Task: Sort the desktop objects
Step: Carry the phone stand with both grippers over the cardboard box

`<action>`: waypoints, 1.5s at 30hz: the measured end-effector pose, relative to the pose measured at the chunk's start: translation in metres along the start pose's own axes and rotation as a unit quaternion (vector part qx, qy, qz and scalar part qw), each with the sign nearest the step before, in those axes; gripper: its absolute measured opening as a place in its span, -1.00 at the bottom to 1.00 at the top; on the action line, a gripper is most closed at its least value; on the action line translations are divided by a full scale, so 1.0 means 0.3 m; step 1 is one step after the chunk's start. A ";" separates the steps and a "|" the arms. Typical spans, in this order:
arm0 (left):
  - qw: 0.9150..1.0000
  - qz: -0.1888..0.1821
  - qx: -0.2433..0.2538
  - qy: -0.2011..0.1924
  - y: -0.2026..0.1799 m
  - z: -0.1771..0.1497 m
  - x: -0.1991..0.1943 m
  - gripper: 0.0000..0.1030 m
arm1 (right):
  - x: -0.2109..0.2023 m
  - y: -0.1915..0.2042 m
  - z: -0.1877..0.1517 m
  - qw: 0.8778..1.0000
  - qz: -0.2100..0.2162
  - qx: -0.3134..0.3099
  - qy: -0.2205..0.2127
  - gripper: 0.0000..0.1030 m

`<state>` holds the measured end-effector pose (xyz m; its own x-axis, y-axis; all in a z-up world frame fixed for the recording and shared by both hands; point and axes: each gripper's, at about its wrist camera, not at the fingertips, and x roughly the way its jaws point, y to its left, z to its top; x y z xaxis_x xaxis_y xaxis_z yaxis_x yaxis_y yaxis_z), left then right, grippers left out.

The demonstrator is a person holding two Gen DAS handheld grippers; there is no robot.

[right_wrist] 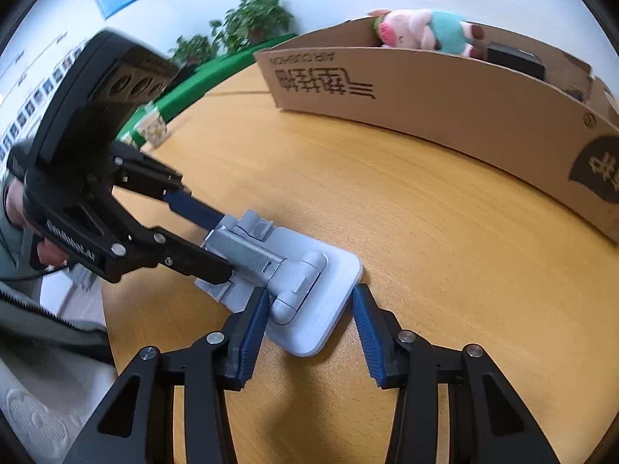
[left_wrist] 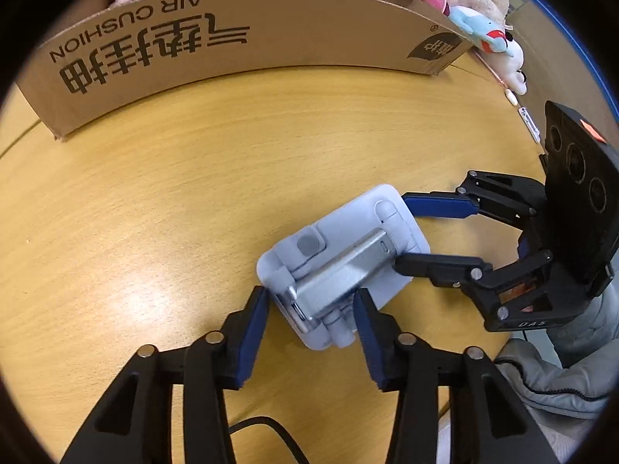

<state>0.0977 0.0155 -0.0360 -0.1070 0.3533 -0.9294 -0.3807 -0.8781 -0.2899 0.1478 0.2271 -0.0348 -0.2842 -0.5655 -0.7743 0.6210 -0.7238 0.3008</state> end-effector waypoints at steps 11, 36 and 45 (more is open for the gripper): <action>0.998 -0.017 0.007 -0.052 -0.007 0.013 -0.082 -0.43 | -0.081 -0.029 0.029 0.997 -0.025 0.043 -0.062 -0.24; 0.997 0.020 -0.002 -0.077 0.030 0.057 -0.014 -0.09 | 0.044 -0.063 0.064 0.995 -0.070 0.059 -0.046 -0.17; 0.995 0.015 -0.011 -0.100 0.056 0.036 -0.047 -0.45 | 0.008 -0.089 0.047 0.992 -0.056 0.086 -0.068 -0.23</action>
<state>0.0828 -0.0009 -0.0252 -0.3001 0.3816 -0.8743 -0.3553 -0.8953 -0.2689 0.1202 0.2396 -0.0367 -0.4476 -0.5181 -0.7289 0.4493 -0.8350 0.3176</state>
